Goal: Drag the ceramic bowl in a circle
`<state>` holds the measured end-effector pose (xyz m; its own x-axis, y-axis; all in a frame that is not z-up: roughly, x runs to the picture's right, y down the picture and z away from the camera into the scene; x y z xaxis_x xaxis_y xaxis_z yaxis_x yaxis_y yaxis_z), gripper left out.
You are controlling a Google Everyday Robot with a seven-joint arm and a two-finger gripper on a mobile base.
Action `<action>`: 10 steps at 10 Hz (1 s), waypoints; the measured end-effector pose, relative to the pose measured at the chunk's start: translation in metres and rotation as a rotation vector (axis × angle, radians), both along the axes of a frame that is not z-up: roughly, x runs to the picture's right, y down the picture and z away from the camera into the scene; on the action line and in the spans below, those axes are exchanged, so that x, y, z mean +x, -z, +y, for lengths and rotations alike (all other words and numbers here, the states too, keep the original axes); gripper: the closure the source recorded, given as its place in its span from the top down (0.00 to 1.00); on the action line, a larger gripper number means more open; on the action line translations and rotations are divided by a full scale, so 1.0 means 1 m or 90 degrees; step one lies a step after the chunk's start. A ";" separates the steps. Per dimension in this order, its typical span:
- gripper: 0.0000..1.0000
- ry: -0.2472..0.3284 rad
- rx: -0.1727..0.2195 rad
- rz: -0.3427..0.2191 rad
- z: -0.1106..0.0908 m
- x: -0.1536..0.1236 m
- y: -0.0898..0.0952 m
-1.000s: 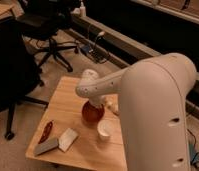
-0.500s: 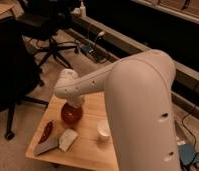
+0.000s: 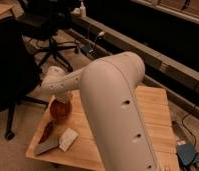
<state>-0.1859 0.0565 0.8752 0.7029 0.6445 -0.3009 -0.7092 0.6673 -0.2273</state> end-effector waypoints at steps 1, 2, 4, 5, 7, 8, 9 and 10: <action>0.00 -0.003 0.010 0.003 -0.013 -0.007 -0.009; 0.00 -0.010 0.023 0.006 -0.030 -0.014 -0.017; 0.00 -0.037 0.038 0.018 -0.060 -0.017 -0.033; 0.00 -0.052 0.036 0.037 -0.071 -0.013 -0.047; 0.00 -0.084 0.023 0.081 -0.080 0.007 -0.073; 0.00 -0.112 0.013 0.115 -0.083 0.028 -0.089; 0.00 -0.131 0.008 0.139 -0.087 0.044 -0.097; 0.00 -0.159 0.005 0.175 -0.093 0.073 -0.106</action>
<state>-0.1129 -0.0365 0.9813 0.4165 0.7890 -0.4516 -0.8845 0.4664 -0.0010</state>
